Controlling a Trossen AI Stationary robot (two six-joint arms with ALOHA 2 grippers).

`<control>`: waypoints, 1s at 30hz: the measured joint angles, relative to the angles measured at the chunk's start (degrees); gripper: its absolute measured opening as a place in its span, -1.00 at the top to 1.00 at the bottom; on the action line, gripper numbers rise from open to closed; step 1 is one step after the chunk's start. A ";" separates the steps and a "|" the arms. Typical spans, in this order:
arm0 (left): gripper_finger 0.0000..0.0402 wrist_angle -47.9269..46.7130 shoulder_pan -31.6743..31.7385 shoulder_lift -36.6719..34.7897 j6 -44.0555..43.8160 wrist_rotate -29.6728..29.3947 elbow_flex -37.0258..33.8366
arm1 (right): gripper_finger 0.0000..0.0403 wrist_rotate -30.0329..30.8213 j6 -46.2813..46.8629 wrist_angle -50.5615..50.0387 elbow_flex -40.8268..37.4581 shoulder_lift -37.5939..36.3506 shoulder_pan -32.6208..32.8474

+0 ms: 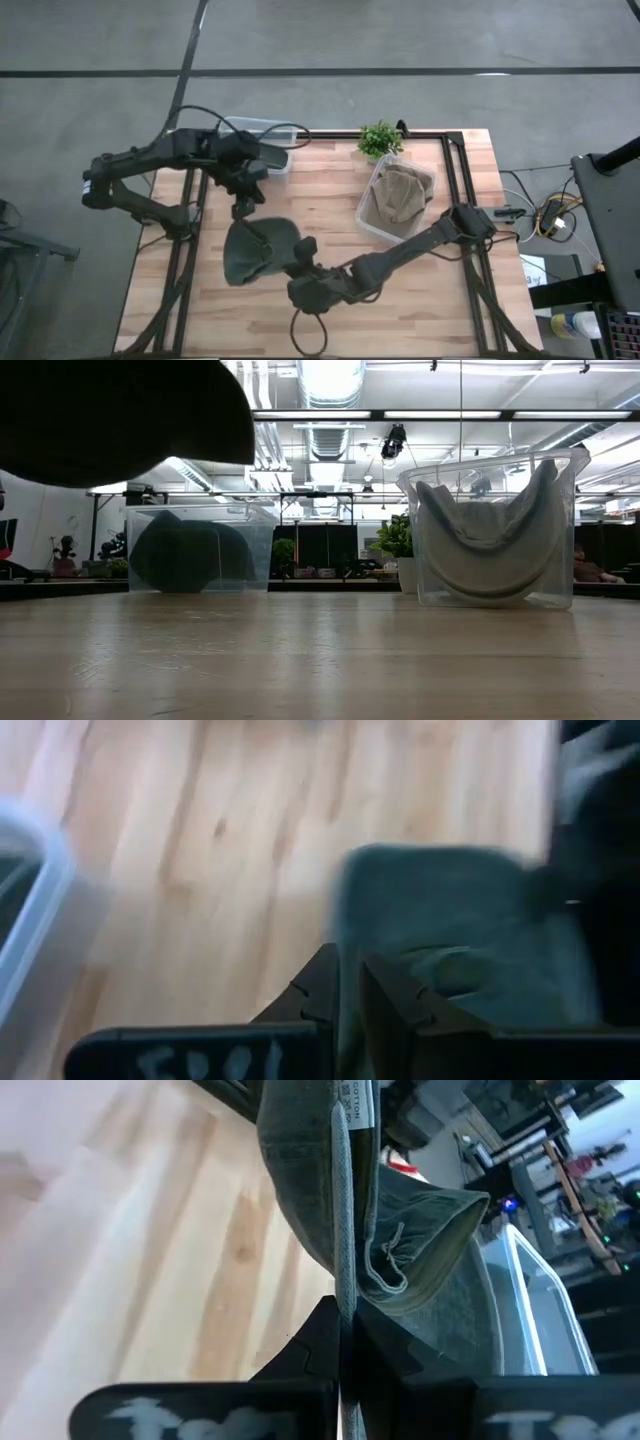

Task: Pick & Place hat
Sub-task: Put the blue cap into the left transparent bin

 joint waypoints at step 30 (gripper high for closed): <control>0.84 12.70 -1.89 -4.97 1.00 1.53 9.82 | 0.94 0.45 -14.01 20.40 -0.02 0.09 -25.33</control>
